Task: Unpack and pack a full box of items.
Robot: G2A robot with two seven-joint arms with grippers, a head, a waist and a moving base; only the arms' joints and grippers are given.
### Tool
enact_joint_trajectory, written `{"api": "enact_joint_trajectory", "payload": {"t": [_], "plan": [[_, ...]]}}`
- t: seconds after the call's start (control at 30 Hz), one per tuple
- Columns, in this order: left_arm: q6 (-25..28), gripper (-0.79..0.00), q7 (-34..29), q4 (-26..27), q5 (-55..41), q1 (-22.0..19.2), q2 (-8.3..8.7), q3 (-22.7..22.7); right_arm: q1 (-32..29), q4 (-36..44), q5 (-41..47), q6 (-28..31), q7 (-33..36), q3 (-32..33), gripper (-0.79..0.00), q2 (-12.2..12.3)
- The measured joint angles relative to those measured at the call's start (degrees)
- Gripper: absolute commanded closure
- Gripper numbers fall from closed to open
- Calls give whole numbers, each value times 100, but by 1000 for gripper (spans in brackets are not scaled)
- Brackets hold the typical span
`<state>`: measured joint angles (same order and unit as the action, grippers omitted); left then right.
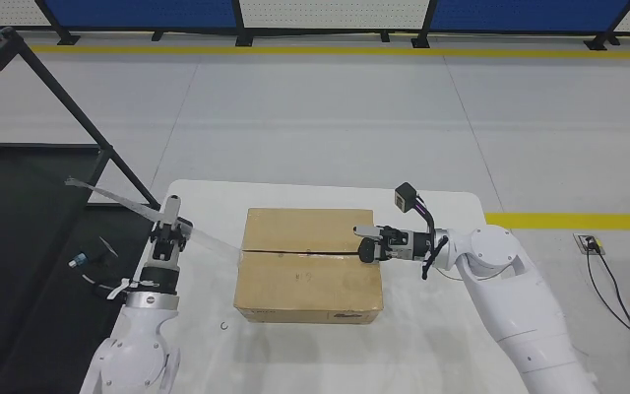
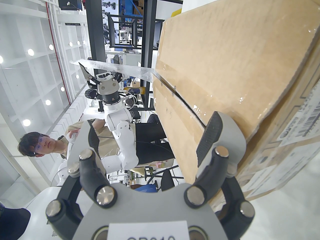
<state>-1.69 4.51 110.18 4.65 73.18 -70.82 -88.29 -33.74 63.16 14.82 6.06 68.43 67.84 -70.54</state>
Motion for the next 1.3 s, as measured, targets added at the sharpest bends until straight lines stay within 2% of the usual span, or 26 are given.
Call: {"api": "enact_joint_trajectory", "payload": {"t": [0.17, 0.63, 1.3], "plan": [[-85, -785, -84, -53, 112, -151, -12, 44, 0, 0, 0, 0, 0, 0, -785, 0], [-71, -785, -71, 231, 620, -82, -44, 169, 0, 0, 0, 0, 0, 0, -785, 0], [-279, -785, -827, 97, 1476, -577, -102, 939, 0, 0, 0, 0, 0, 0, -785, 0]]}}
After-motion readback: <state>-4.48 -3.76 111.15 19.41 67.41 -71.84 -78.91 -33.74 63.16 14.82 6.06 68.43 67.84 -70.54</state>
